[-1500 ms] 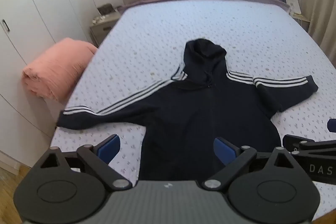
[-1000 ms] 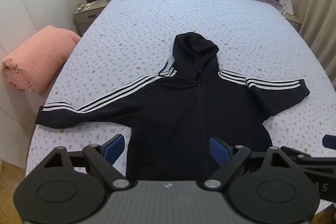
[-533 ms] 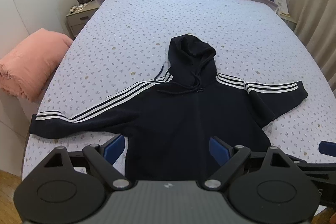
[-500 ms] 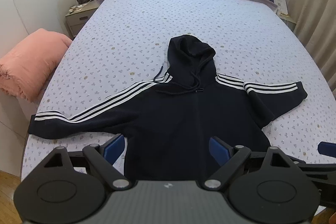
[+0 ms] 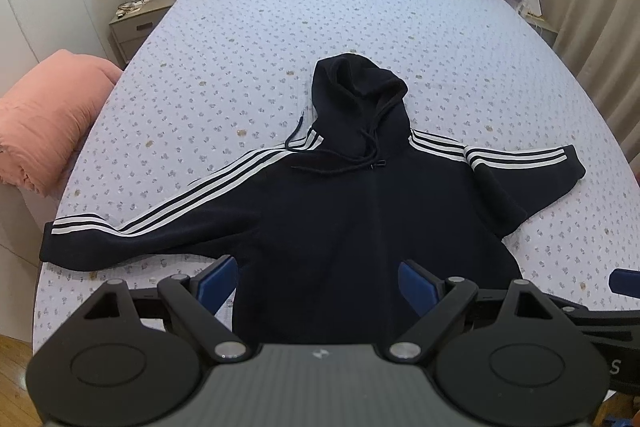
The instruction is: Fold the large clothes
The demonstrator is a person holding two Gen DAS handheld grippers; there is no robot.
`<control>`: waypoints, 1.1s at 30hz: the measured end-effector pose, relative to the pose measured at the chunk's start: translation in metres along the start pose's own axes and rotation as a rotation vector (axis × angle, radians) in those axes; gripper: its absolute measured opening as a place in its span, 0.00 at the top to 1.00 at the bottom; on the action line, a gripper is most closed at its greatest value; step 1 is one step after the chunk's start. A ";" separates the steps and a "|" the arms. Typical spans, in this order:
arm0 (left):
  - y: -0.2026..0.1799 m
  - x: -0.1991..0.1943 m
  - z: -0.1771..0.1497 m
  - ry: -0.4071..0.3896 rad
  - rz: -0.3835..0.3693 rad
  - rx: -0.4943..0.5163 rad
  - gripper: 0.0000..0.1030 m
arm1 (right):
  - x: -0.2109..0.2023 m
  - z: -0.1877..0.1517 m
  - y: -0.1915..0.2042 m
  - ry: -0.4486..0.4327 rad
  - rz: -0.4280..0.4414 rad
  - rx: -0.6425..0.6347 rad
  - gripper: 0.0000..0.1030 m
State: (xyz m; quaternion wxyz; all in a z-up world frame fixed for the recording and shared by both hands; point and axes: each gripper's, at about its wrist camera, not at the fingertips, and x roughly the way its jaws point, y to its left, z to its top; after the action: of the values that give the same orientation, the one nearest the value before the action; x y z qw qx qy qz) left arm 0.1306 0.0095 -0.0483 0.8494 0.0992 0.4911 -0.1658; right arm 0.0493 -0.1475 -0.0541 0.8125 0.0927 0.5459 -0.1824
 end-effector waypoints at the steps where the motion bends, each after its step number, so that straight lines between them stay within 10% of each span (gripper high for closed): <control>1: 0.001 0.002 0.001 0.001 -0.002 0.003 0.13 | 0.001 0.001 0.001 0.002 -0.005 0.001 0.00; 33: -0.090 0.009 0.025 -0.027 0.110 -0.066 0.13 | 0.037 0.037 -0.083 -0.005 0.104 -0.083 0.01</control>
State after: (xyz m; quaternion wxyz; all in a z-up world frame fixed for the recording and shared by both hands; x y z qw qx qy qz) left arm 0.1206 -0.0841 -0.0443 0.8665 0.0957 0.4788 -0.1037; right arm 0.0605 -0.2441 -0.0698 0.8255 0.0866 0.5453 -0.1173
